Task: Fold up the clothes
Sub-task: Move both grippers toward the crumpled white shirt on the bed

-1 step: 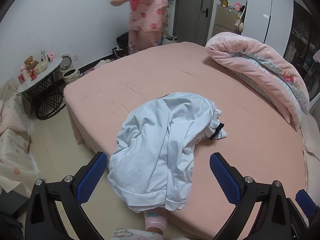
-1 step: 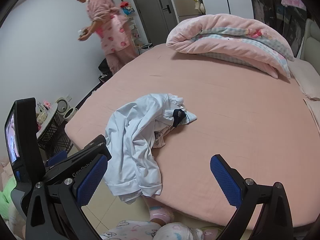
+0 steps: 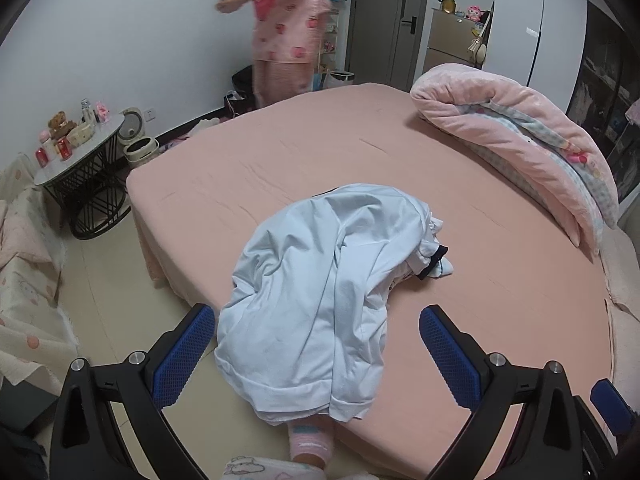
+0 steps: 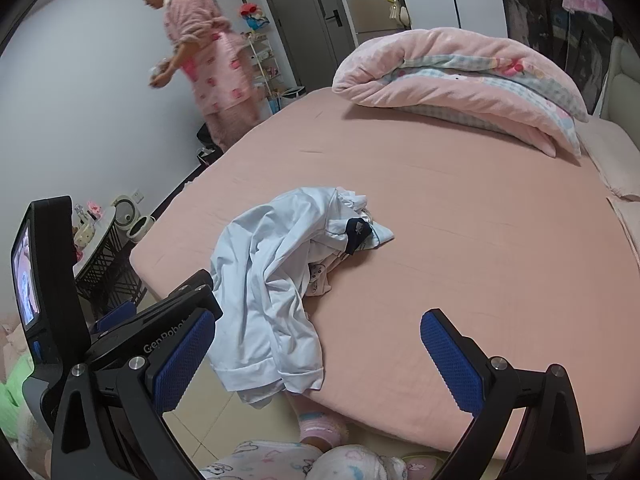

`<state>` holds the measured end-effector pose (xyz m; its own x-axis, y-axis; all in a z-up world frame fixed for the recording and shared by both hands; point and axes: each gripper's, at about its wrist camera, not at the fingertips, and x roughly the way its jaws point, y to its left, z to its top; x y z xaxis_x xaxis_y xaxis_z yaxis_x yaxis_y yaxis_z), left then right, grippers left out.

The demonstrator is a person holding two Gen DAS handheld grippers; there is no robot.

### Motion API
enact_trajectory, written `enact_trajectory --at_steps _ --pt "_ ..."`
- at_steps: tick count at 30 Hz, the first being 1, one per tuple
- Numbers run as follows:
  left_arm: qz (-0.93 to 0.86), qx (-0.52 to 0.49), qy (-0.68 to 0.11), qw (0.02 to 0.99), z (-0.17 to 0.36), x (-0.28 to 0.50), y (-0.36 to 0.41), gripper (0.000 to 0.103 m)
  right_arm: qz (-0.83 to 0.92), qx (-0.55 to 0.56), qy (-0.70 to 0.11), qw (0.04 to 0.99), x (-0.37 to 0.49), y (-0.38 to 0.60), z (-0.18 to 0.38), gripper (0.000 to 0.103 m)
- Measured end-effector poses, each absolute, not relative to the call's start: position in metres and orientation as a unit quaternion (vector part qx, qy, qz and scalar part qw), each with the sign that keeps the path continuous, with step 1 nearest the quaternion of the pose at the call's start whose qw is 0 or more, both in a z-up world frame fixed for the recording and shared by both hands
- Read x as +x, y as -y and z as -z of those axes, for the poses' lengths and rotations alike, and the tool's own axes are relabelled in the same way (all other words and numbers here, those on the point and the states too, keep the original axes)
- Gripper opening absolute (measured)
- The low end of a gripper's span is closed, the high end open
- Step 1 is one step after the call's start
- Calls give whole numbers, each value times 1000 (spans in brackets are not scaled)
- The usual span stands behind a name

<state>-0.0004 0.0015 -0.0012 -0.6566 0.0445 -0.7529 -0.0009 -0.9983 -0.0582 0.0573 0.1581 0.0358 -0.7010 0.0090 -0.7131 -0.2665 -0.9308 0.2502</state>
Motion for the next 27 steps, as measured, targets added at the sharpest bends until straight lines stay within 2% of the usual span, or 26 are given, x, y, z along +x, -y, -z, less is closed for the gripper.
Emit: enact_trajectory --at_steps 27 --pt "-877 -478 35 26 35 -36 -19 103 -869 -444 -199 86 17 -192 5 103"
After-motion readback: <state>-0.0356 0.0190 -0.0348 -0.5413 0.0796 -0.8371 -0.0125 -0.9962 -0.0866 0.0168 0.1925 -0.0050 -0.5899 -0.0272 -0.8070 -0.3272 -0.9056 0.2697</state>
